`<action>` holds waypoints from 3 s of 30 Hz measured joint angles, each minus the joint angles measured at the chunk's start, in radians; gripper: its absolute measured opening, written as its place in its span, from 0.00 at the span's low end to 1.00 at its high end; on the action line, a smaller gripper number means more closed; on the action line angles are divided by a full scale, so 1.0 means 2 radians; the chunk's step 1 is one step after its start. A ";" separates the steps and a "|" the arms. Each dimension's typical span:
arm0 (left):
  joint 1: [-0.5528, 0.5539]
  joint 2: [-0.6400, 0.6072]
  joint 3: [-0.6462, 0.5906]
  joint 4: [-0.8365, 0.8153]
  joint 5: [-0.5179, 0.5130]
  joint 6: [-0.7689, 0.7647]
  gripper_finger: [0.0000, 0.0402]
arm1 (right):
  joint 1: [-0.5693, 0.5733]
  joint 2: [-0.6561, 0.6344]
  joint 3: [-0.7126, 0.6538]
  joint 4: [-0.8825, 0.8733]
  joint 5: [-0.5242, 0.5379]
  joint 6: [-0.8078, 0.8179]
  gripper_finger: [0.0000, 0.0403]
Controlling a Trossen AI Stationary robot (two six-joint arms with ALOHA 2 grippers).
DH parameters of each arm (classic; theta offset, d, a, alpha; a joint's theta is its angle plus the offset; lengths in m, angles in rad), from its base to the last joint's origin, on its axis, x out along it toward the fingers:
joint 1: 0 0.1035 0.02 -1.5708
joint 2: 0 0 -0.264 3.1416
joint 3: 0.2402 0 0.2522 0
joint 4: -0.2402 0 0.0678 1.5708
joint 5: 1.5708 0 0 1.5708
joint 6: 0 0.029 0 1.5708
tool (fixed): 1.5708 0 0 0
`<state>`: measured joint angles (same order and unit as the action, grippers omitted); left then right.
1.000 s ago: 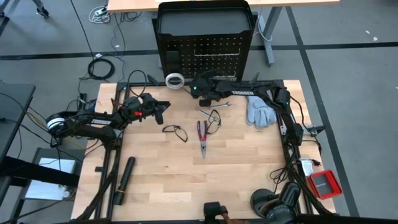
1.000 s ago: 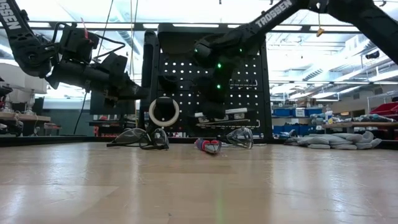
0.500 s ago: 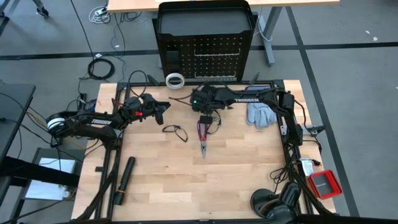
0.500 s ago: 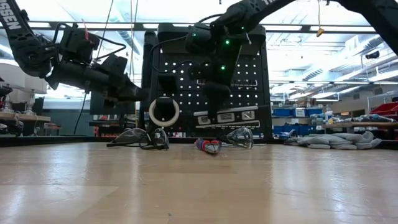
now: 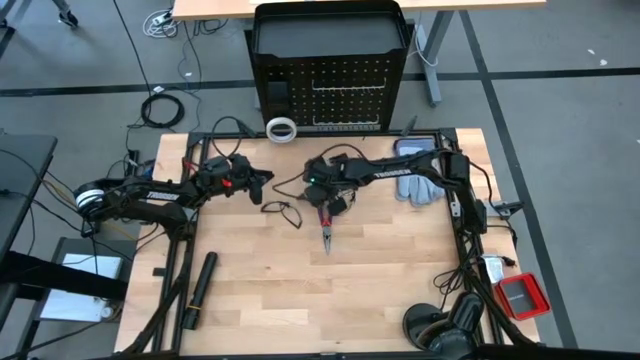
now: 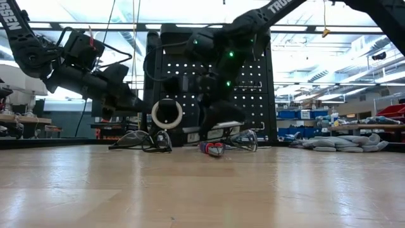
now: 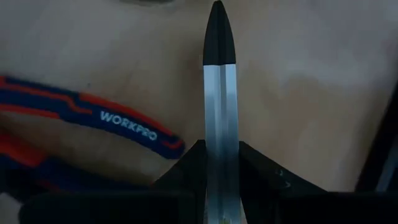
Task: Hang tools onto peg board
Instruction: Remove the black spirit level from the black pegboard, then unhang the white tape from the black pegboard
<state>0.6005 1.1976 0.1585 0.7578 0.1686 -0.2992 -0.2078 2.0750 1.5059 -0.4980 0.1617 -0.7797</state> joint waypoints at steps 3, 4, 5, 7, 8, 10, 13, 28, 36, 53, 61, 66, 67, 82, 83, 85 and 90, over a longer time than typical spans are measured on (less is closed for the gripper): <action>-0.003 0.000 0.000 0.002 0.003 -0.002 0.19 | -0.001 0.000 -0.019 0.015 -0.025 -0.068 0.20; -0.004 0.000 0.000 0.004 0.002 -0.001 0.19 | -0.001 -0.001 -0.025 0.019 -0.035 -0.109 0.20; -0.006 0.000 0.000 0.006 0.002 -0.001 0.19 | -0.001 -0.002 -0.032 0.023 -0.040 -0.161 0.20; -0.008 0.000 0.000 0.007 0.002 -0.001 0.19 | 0.004 -0.005 -0.042 0.023 -0.045 -0.267 0.20; -0.009 0.000 0.000 0.006 0.002 -0.001 0.19 | 0.008 -0.005 -0.044 0.021 -0.045 -0.303 0.19; -0.011 0.000 0.000 0.002 0.002 -0.001 0.19 | 0.018 -0.005 -0.044 0.022 -0.042 -0.335 0.19; -0.014 0.000 0.000 -0.002 0.002 -0.010 0.19 | 0.033 -0.005 -0.045 0.026 -0.040 -0.360 0.18; -0.009 0.000 0.007 -0.001 -0.036 -0.025 0.23 | 0.075 -0.013 -0.049 0.053 -0.072 -0.178 0.34; 0.061 0.000 0.009 0.021 -0.086 0.010 0.33 | 0.045 -0.091 -0.048 0.057 -0.068 -0.034 0.41; 0.085 0.212 0.080 0.144 -0.085 0.056 0.55 | 0.030 -0.216 -0.047 0.025 -0.003 0.234 0.40; 0.091 0.306 0.101 0.232 -0.094 0.004 0.55 | 0.030 -0.229 -0.047 -0.024 -0.001 0.263 0.40; 0.090 0.357 0.101 0.328 -0.118 -0.022 0.55 | 0.030 -0.229 -0.047 -0.026 -0.001 0.267 0.40; 0.090 0.365 0.101 0.344 -0.123 -0.026 0.55 | 0.030 -0.229 -0.047 -0.026 -0.001 0.269 0.40; 0.089 0.396 0.141 0.392 -0.179 -0.036 0.54 | 0.028 -0.229 -0.126 0.052 -0.003 0.275 0.39; 0.089 0.396 0.141 0.392 -0.179 -0.036 0.54 | 0.028 -0.229 -0.127 0.054 -0.003 0.276 0.39; 0.089 0.396 0.140 0.392 -0.179 -0.038 0.52 | 0.028 -0.229 -0.129 0.055 -0.003 0.276 0.39; 0.088 0.396 0.133 0.393 -0.189 -0.049 0.39 | 0.028 -0.229 -0.130 0.060 -0.003 0.276 0.39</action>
<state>0.7761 1.9896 0.4239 1.5433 -0.2098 -0.3964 -0.1520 1.6173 1.2465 -0.3771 0.1558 -0.2280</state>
